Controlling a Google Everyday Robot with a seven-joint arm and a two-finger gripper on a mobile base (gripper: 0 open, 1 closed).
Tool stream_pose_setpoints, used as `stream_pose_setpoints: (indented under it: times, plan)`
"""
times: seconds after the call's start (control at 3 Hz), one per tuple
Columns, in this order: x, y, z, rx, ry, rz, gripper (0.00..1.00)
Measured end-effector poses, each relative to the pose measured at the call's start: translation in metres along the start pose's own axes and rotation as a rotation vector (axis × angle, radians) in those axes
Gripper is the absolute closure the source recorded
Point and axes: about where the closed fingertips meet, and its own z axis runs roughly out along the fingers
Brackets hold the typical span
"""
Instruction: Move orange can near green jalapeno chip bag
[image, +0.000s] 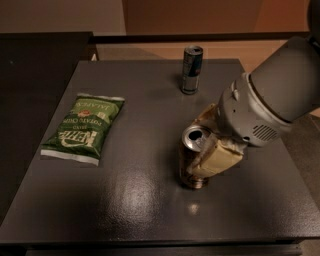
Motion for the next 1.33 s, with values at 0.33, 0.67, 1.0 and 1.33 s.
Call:
stream_pose_setpoints:
  times: [0.33, 0.67, 1.0, 1.33]
  plan:
    - [-0.023, -0.024, 0.008, 0.01, 0.006, 0.002, 1.0]
    - [-0.044, -0.047, 0.025, 0.006, -0.007, 0.007, 1.0]
    - [-0.06, -0.065, 0.044, -0.006, -0.034, 0.0, 1.0]
    - [-0.073, -0.078, 0.064, -0.023, -0.06, -0.006, 1.0]
